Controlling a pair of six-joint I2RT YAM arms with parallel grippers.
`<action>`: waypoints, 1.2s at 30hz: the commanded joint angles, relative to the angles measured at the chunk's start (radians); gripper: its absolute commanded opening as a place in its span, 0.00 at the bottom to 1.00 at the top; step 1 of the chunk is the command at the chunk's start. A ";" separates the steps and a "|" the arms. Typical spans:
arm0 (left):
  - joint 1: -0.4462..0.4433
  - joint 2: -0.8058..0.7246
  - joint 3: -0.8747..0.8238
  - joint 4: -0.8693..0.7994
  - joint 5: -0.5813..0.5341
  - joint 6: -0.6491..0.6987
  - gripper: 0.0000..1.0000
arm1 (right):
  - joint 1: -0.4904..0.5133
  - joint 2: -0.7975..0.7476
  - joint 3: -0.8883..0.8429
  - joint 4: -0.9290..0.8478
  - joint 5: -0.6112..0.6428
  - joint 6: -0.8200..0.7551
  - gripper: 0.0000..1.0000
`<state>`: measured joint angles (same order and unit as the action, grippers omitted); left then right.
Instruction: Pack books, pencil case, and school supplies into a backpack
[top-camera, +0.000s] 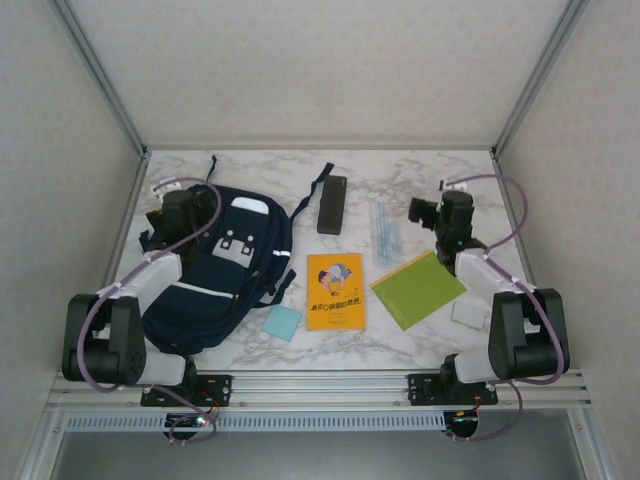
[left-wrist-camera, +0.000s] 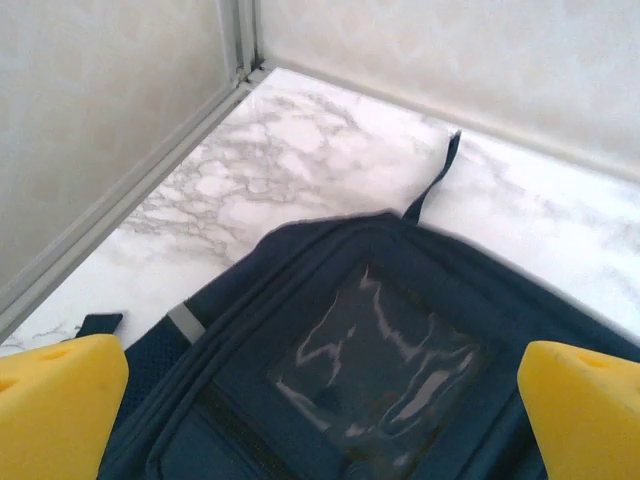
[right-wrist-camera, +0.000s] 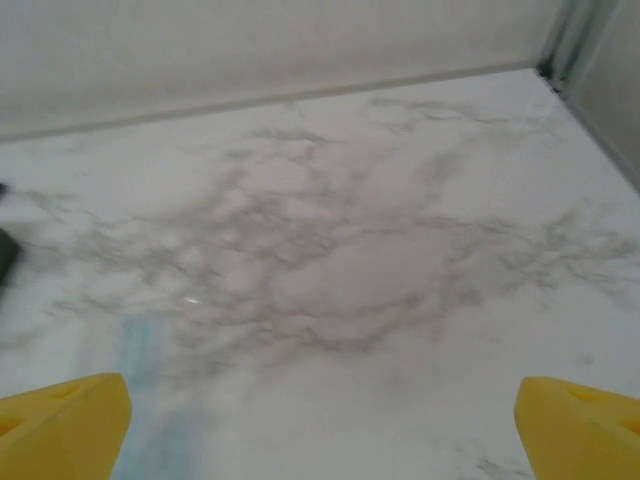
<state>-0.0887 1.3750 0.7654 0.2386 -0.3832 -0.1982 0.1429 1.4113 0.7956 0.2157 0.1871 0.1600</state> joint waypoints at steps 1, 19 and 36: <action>-0.008 -0.050 0.043 -0.318 -0.040 -0.199 1.00 | 0.079 0.011 0.140 -0.327 -0.048 0.181 0.99; -0.023 -0.289 -0.014 -0.899 0.263 -0.602 0.99 | 0.569 0.598 0.633 -0.297 -0.512 0.631 0.92; -0.060 -0.018 -0.159 -0.491 0.274 -0.591 0.99 | 0.552 0.570 0.786 -0.357 -0.630 0.669 0.00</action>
<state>-0.1307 1.2289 0.6014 -0.5007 -0.1459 -0.7967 0.7238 2.1239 1.5131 -0.0818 -0.4091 0.8455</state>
